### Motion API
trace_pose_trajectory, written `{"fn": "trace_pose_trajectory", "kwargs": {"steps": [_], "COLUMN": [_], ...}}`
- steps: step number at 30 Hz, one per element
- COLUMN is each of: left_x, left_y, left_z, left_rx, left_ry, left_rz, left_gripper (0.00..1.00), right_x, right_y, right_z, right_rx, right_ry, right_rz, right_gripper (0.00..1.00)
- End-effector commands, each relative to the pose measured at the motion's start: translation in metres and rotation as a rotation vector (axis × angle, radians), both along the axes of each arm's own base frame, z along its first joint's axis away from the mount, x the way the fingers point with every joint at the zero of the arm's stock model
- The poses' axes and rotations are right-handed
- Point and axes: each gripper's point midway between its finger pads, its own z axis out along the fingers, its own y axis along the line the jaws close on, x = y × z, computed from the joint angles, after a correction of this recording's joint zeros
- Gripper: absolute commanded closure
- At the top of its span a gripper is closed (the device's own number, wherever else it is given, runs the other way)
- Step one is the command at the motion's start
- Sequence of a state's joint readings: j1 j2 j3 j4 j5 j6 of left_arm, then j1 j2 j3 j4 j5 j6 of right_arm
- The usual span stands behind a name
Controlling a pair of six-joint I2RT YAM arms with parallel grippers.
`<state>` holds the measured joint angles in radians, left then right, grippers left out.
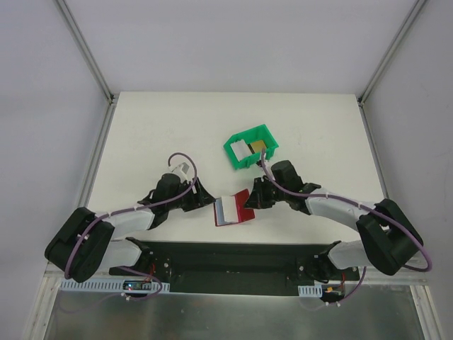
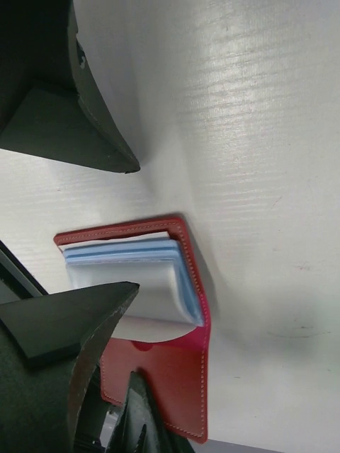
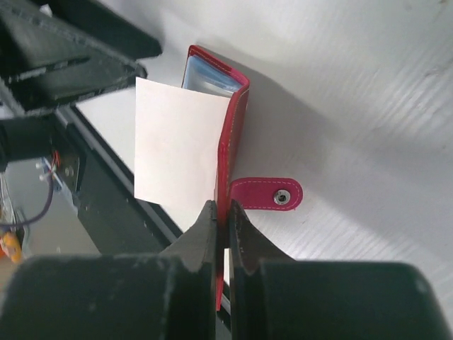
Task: Put the credit cards into the card holder
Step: Open the card holder at the center of the board.
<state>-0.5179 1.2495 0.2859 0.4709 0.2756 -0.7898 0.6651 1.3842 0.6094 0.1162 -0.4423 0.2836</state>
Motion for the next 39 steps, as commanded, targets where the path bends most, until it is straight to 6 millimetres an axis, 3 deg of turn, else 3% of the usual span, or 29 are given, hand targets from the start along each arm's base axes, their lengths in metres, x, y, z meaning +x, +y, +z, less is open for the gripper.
{"fn": "trace_pose_trajectory", "kwargs": {"steps": [1, 7, 12, 23, 28, 39], "left_x": [-0.024, -0.052, -0.066, -0.106, -0.122, -0.143], "left_y": [0.02, 0.025, 0.013, -0.011, -0.003, -0.005], "left_z": [-0.031, -0.041, -0.039, -0.044, -0.05, -0.038], "left_rx": [0.105, 0.03, 0.019, 0.018, 0.06, 0.038], "left_ry": [0.077, 0.119, 0.115, 0.183, 0.256, 0.336], "left_rz": [0.0, 0.009, -0.053, -0.154, -0.143, -0.118], "left_gripper": [0.36, 0.34, 0.34, 0.37, 0.37, 0.36], "right_x": [-0.034, -0.068, -0.08, -0.066, -0.066, -0.064], "right_y": [-0.006, -0.018, -0.027, -0.038, -0.038, -0.04], "right_z": [0.006, -0.003, -0.011, -0.041, -0.045, -0.045], "right_rx": [0.045, 0.078, 0.065, -0.038, -0.041, -0.042], "right_ry": [-0.003, 0.004, -0.005, 0.028, 0.044, 0.048], "right_rz": [0.156, 0.211, 0.208, 0.062, 0.048, 0.017], "right_gripper": [1.0, 1.0, 0.99, 1.0, 1.0, 0.99]}}
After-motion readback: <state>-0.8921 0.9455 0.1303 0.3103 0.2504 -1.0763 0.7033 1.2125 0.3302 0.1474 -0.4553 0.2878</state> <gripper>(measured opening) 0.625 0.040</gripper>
